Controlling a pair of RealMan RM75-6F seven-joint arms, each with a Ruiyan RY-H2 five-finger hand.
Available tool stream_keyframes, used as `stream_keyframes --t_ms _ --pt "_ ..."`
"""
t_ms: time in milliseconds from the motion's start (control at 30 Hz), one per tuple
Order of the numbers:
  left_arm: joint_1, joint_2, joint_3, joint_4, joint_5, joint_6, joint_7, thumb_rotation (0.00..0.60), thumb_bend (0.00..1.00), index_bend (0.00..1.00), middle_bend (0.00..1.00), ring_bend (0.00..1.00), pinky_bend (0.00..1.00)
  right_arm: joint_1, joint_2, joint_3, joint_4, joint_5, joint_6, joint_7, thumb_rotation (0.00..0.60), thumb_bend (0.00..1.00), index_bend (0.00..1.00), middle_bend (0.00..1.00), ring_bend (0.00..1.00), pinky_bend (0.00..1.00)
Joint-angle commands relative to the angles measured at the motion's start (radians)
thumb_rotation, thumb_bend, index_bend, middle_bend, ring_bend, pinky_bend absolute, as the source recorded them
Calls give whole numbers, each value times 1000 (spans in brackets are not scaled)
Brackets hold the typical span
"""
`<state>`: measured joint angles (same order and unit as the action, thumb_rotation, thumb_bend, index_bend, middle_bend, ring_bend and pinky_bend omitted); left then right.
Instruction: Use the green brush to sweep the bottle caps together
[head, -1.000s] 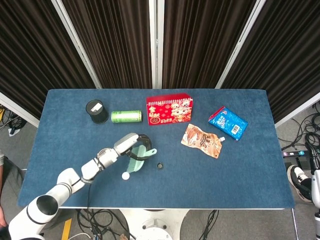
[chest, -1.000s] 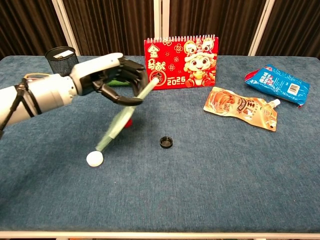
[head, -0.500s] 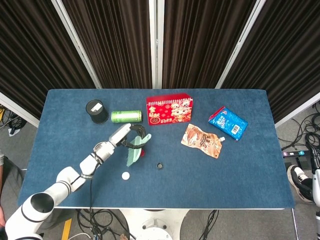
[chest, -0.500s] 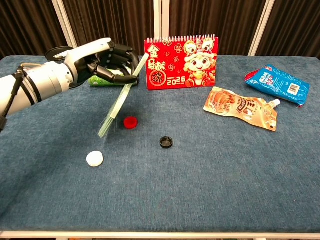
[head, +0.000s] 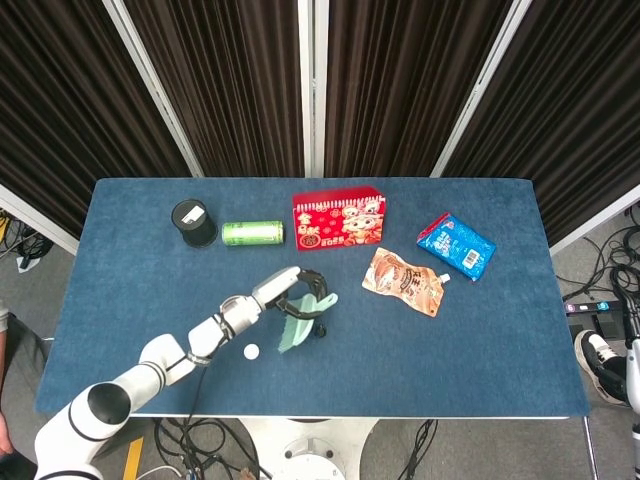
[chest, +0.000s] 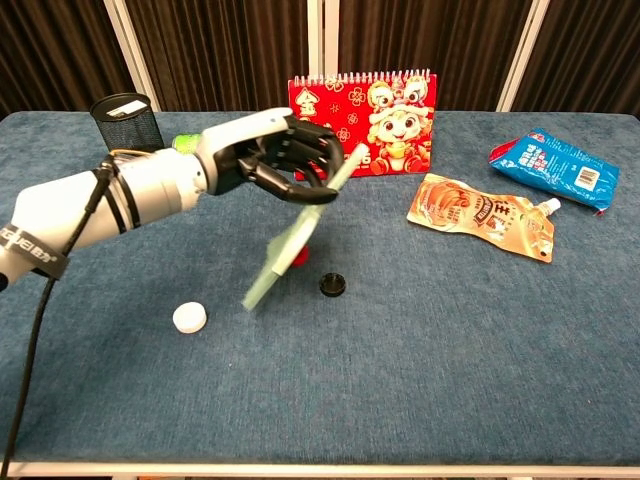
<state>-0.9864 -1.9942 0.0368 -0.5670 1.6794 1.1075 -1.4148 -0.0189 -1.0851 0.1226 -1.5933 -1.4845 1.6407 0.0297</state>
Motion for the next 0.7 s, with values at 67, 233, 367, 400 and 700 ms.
stream_keyframes --t_ms 67,233,367,400,700 --pt "-17 14 6 -48 16 24 -25 600 382 561 591 384 428 -1 -1 1 3 2 1 4 600 226 17 163 0 0" --pt "1 72 -6 -127 -1 58 -23 600 384 561 591 384 428 6 -1 6 13 2 -7 14 600 226 17 163 0 0" --pt "67 129 -34 -193 -60 83 103 600 392 561 593 385 427 18 -2 9 25 -3 -22 27 600 226 17 163 0 0" --pt "94 147 -42 -218 -80 97 161 600 394 561 593 385 427 22 -3 10 30 -3 -27 32 600 226 17 163 0 0" --pt "277 268 -62 -492 -211 142 517 600 406 573 595 385 382 57 -14 18 60 -5 -68 54 600 226 17 163 0 0"
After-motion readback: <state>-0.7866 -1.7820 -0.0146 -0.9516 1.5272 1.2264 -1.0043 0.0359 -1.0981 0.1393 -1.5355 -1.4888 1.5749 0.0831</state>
